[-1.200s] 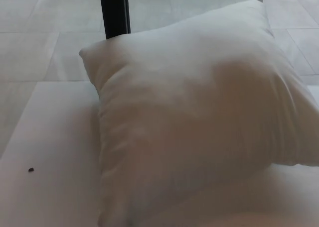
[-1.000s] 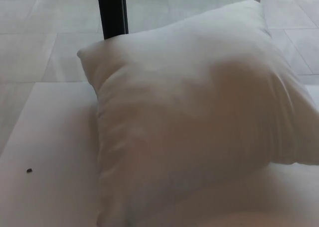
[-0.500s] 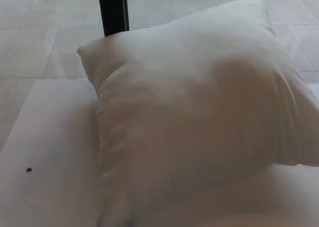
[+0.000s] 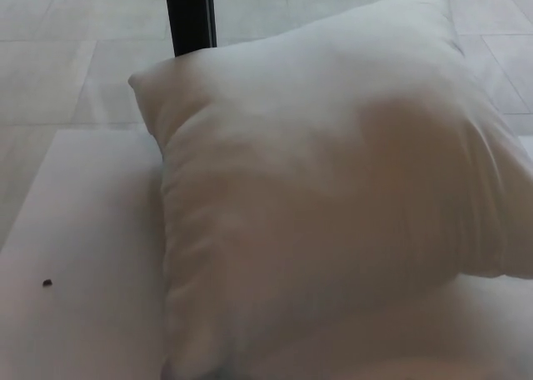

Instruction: The robot uses its left hand to press on the left side of the pillow kept in the middle of the desk and uses its right hand to lift up and the right side of the pillow and turn it over

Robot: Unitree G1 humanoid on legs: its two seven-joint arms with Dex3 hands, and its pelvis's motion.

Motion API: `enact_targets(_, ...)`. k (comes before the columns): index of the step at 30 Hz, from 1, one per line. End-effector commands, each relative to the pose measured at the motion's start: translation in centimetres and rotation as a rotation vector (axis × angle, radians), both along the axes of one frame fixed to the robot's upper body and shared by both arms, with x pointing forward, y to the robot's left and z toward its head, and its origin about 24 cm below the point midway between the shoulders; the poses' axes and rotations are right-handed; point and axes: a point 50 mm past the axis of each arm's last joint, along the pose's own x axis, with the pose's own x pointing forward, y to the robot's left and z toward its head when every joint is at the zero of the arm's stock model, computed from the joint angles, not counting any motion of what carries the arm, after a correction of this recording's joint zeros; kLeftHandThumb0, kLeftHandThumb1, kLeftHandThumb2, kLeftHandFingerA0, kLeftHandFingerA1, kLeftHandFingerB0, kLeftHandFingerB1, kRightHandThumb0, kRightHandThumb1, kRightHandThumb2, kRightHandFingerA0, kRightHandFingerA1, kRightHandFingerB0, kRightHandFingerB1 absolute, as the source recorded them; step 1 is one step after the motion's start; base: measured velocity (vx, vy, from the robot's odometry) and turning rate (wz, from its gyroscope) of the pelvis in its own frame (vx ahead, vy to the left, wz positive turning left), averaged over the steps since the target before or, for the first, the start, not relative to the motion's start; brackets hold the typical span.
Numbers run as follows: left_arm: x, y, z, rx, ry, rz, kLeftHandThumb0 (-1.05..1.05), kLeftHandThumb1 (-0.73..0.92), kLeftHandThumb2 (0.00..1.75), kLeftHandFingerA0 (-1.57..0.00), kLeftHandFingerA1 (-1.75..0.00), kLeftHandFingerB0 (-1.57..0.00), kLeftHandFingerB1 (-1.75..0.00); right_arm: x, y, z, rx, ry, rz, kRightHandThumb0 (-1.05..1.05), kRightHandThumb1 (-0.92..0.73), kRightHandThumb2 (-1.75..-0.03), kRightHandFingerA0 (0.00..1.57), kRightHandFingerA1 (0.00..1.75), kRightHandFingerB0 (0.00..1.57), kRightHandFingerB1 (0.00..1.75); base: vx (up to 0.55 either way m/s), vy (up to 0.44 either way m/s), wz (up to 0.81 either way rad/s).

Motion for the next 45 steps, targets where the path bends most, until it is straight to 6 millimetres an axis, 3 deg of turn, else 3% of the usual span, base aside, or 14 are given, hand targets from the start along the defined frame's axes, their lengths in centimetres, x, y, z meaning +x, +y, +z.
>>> enact_targets(1, 2.5, -7.3, -3.1, 0.057, 0.258, -0.302, -0.79, 0.84, 0.65, -0.42, -0.52, -0.25, -0.40, 2.8, 8.7, -1.8, 0.000, 0.263, 0.344, -0.97, -0.91, -0.69, 0.30, 0.41, 0.16, 0.26, 0.00, 0.000, 0.00)
enact_targets(2, 2.5, -7.5, -3.6, 0.042, 0.276, -0.300, -0.79, 0.84, 0.65, -0.42, -0.54, -0.24, -0.40, 3.0, 9.1, -2.2, 0.023, 0.280, 0.354, -0.97, -0.70, -1.13, 0.27, 0.52, 0.08, 0.34, 0.00, 0.000, 0.00)
enact_targets(6, 2.4, -7.8, -4.5, 0.053, 0.303, -0.296, -0.77, 0.83, 0.65, -0.42, -0.57, -0.24, -0.41, 3.1, 9.5, -2.7, 0.085, 0.304, 0.358, -1.01, -0.84, -0.68, 0.32, 0.42, 0.16, 0.27, 0.00, 0.000, 0.00)
enact_targets(13, 1.4, -9.9, -8.3, 0.032, 0.428, -0.318, -0.79, 0.81, 0.64, -0.43, -0.56, -0.24, -0.39, 3.5, 11.1, -5.1, 0.090, 0.393, 0.367, -0.94, -0.71, -1.13, 0.25, 0.54, 0.09, 0.37, 0.00, 0.000, 0.00)
enact_targets(14, 1.3, -10.7, -9.2, 0.015, 0.468, -0.300, -0.78, 0.79, 0.64, -0.45, -0.52, -0.26, -0.36, 3.6, 11.7, -5.5, 0.104, 0.404, 0.382, -0.97, -0.91, -0.68, 0.30, 0.45, 0.18, 0.27, 0.00, 0.000, 0.00)
enact_targets(19, 0.6, -12.5, -10.8, 0.003, 0.510, -0.341, -0.78, 0.83, 0.65, -0.44, -0.55, -0.27, -0.39, 3.9, 13.2, -6.2, 0.089, 0.438, 0.412, -0.97, -0.91, -0.68, 0.31, 0.46, 0.19, 0.27, 0.00, 0.000, 0.00)
enact_targets(20, 0.1, -13.3, -11.6, 0.025, 0.537, -0.359, -0.77, 0.85, 0.65, -0.41, -0.58, -0.26, -0.40, 4.0, 14.0, -6.5, 0.053, 0.465, 0.438, -1.04, -0.78, -1.16, 0.32, 0.53, 0.16, 0.41, 0.00, 0.000, 0.00)
enact_targets(24, -0.7, -15.1, -13.4, 0.051, 0.582, -0.401, -0.80, 0.66, 1.01, -0.32, -0.62, -0.09, -0.47, 4.2, 15.3, -6.9, -0.001, 0.502, 0.469, -0.95, -0.92, -0.68, 0.39, 0.48, 0.26, 0.29, 0.00, 0.000, 0.00)
enact_targets(29, -1.5, -16.5, -14.9, -0.035, 0.690, -0.423, -0.92, 0.70, 1.11, -0.15, -0.62, 0.00, -0.14, 4.3, 16.3, -7.7, 0.010, 0.510, 0.492, -1.01, -0.75, -1.16, 0.35, 0.59, 0.20, 0.43, 0.00, 0.000, 0.00)
enact_targets(31, -1.7, -17.0, -15.3, -0.048, 0.716, -0.436, -0.91, 0.70, 1.11, 0.00, -0.51, -0.04, -0.12, 4.3, 16.9, -7.7, 0.015, 0.505, 0.495, -0.98, -0.92, -0.68, 0.38, 0.51, 0.26, 0.31, 0.00, 0.000, 0.00)
enact_targets(38, -2.9, -21.3, -17.2, -0.163, 0.731, -0.410, -1.05, 0.76, 1.13, -0.01, -0.27, 0.00, -0.10, 3.9, 23.1, -6.8, -0.172, 0.459, 0.746, -0.95, -0.92, -0.74, 0.36, 0.45, 0.20, 0.32, 0.00, 0.000, 0.00)
enact_targets(39, -2.9, -21.9, -17.3, -0.162, 0.730, -0.410, -1.05, 0.77, 1.13, 0.00, -0.27, 0.00, -0.13, 3.7, 23.9, -6.5, -0.198, 0.442, 0.789, -1.01, -0.81, -1.18, 0.29, 0.55, 0.15, 0.43, 0.00, 0.000, 0.00)
enact_targets(44, -2.9, -23.5, -17.4, -0.160, 0.710, -0.423, -1.00, 0.68, 0.95, 0.00, -0.14, 0.00, -0.01, 2.9, 27.9, -5.4, -0.212, 0.362, 0.957, -0.94, -0.77, -1.17, 0.26, 0.59, 0.05, 0.40, 0.00, 0.000, 0.00)
enact_targets(45, -3.1, -24.2, -17.6, -0.174, 0.717, -0.408, -1.01, 0.66, 0.93, 0.00, -0.17, 0.00, 0.00, 2.1, 29.5, -5.2, -0.205, 0.348, 1.011, -0.98, -0.92, -0.68, 0.33, 0.52, 0.19, 0.33, 0.00, 0.000, 0.00)
